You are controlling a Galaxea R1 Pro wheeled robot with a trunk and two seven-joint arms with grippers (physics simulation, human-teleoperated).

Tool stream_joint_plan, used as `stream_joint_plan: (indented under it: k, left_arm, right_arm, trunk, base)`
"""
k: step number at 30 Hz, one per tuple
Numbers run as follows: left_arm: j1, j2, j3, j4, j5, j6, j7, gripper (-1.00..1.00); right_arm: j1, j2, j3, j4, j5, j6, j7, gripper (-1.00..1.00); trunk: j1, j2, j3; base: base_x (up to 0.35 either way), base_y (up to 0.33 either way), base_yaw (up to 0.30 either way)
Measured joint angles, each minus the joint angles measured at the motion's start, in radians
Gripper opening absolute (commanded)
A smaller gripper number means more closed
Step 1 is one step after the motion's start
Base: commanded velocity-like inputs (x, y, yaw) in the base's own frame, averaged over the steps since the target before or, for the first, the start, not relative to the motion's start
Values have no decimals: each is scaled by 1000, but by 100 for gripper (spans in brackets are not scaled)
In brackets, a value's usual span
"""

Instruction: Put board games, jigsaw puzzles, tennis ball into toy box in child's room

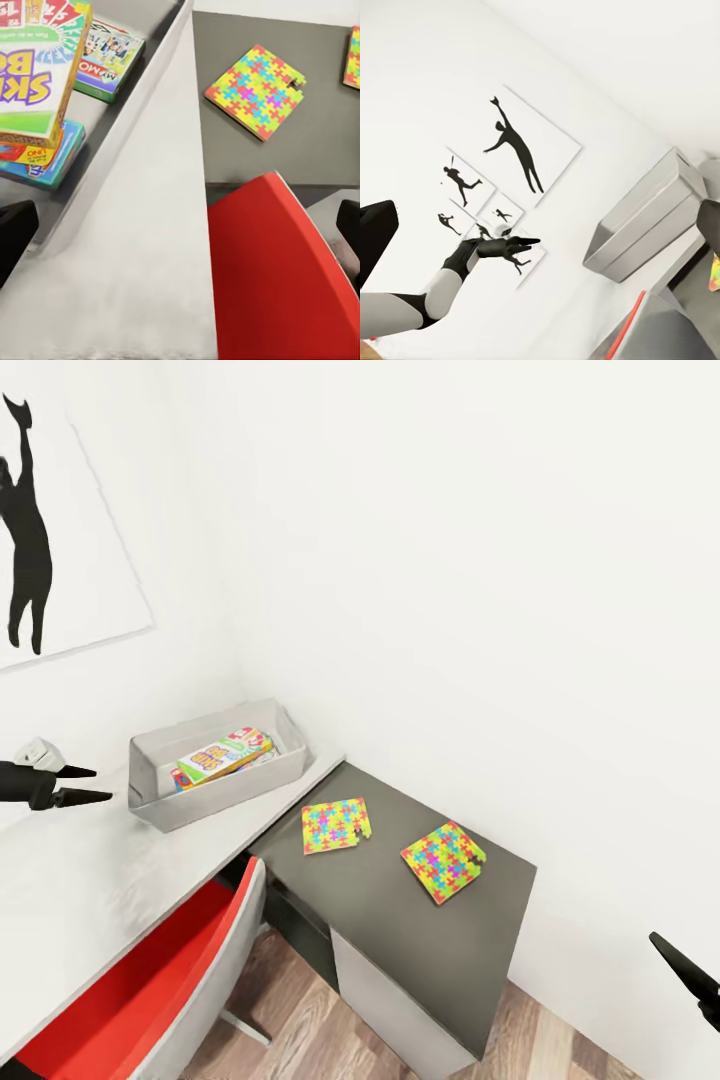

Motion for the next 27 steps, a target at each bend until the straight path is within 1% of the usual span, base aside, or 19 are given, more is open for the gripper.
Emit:
stream_joint_plan:
  k: [6, 11, 20, 27]
  left_arm:
    - [0, -4, 1, 0, 2, 14, 0, 100]
    - [0, -10, 0, 1, 1, 37, 0, 100]
    - [0, -13, 1, 0, 1, 56, 0, 100]
    - [0, -13, 2, 1, 2, 67, 1, 100]
  right_arm:
    - [0, 0, 0, 1, 0, 0, 0, 100]
    - [0, 0, 0, 2, 1, 0, 0, 100]
    - [0, -1, 0, 3, 11, 1, 0, 100]
    - [0, -2, 0, 4, 13, 3, 0, 100]
  trunk:
    - [0, 0, 7]
    - [0, 0, 14]
    - [0, 0, 26]
    - [0, 0, 30]
  base:
    - [-2, -43, 210]
    - [36, -112, 104]
    - [35, -46, -5]
    - [135, -50, -27]
